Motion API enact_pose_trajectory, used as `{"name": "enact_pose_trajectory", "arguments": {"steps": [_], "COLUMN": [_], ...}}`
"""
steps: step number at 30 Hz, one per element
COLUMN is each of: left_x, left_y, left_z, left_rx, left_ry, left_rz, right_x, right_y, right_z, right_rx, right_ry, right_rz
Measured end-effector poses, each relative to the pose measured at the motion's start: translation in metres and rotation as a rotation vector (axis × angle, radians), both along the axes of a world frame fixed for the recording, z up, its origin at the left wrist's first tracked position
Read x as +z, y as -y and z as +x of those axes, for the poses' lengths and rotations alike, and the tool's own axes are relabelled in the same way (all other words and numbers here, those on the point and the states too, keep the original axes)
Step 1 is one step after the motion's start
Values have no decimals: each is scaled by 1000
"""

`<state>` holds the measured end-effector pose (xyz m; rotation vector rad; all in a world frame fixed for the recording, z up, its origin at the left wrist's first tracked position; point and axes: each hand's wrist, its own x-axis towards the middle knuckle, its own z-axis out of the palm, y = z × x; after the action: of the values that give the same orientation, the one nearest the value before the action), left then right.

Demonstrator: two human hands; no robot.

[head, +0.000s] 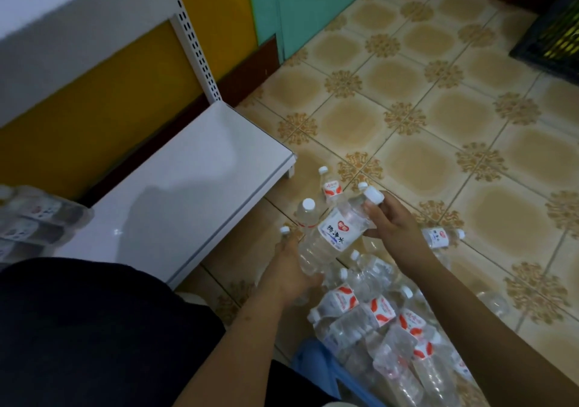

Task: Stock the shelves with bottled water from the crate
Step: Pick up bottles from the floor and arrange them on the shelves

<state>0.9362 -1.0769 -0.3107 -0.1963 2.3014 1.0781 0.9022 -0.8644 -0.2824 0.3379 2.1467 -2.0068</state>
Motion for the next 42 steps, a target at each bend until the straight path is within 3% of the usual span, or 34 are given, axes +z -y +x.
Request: {"name": "enact_pose_trajectory", "arguments": {"steps": [11,20,31,36,42], "left_x": [42,137,300,331,319], "left_y": [18,44,154,215,286], "left_z": [17,28,73,122,203], "left_rx": [105,232,582,791,998], "left_ry": [-105,-419,-984,-1081,-1072], "left_rz": [-40,49,-76,-56,-160], "right_x": [31,147,338,390,397], "right_y": [43,76,208,286,383], "right_z": [6,2,25,56,116], "right_rx": [137,204,483,703,953], "right_ry": [26,-208,-660,-764,-790], "right_rz": [-16,-57,-85,-51,-97]}}
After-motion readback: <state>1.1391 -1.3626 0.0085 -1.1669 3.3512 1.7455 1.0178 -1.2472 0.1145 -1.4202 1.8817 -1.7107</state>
